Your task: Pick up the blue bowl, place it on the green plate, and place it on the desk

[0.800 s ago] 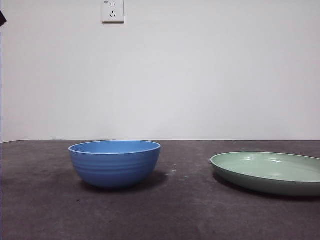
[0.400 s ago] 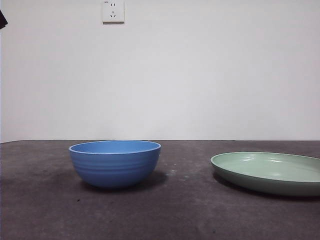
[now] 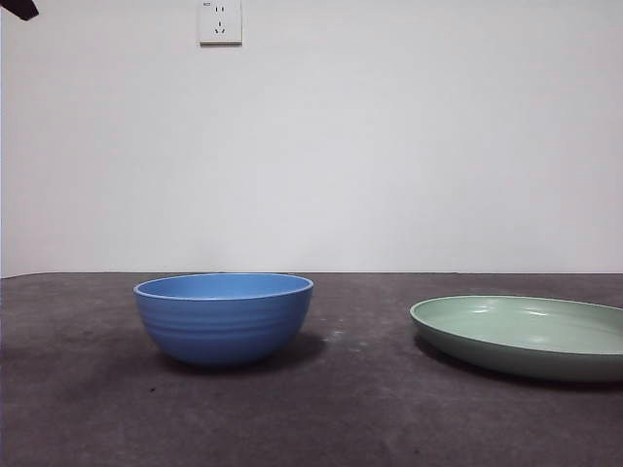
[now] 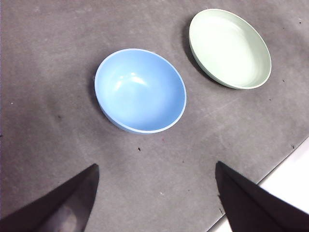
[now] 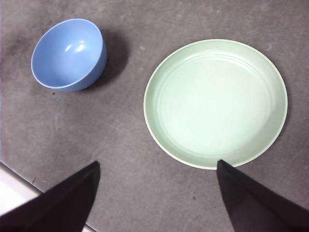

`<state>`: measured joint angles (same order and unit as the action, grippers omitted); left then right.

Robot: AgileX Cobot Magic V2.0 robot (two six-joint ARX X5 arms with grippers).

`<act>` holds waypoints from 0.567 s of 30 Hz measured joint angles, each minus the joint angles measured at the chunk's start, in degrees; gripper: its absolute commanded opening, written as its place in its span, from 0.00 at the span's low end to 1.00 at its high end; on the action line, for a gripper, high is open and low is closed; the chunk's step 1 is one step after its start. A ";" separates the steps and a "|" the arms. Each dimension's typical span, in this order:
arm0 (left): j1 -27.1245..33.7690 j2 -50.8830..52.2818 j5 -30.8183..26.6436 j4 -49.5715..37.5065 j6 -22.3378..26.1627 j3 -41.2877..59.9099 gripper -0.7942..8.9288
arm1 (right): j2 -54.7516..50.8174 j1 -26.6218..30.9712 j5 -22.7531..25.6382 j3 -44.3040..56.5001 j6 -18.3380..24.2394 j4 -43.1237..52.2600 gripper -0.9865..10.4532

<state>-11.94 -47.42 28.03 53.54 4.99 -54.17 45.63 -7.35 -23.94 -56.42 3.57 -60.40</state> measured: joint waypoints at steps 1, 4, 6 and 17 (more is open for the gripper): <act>0.00 -0.02 0.00 0.00 -0.07 0.00 0.50 | 0.00 0.00 0.00 0.00 0.00 0.02 0.44; 0.00 -0.24 0.00 0.00 -0.61 0.00 0.50 | 0.00 0.00 0.00 0.00 0.00 0.00 0.44; -0.26 -0.59 0.00 0.00 -0.96 0.00 0.50 | 0.00 0.00 0.00 0.00 0.00 0.00 0.44; -7.34 -12.74 -7.67 -1.97 -2.89 -6.03 0.50 | 0.00 0.00 0.00 0.00 0.00 0.00 0.44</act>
<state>-19.29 -60.16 20.36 51.57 2.11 -60.20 45.63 -7.35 -23.94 -56.42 3.57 -60.40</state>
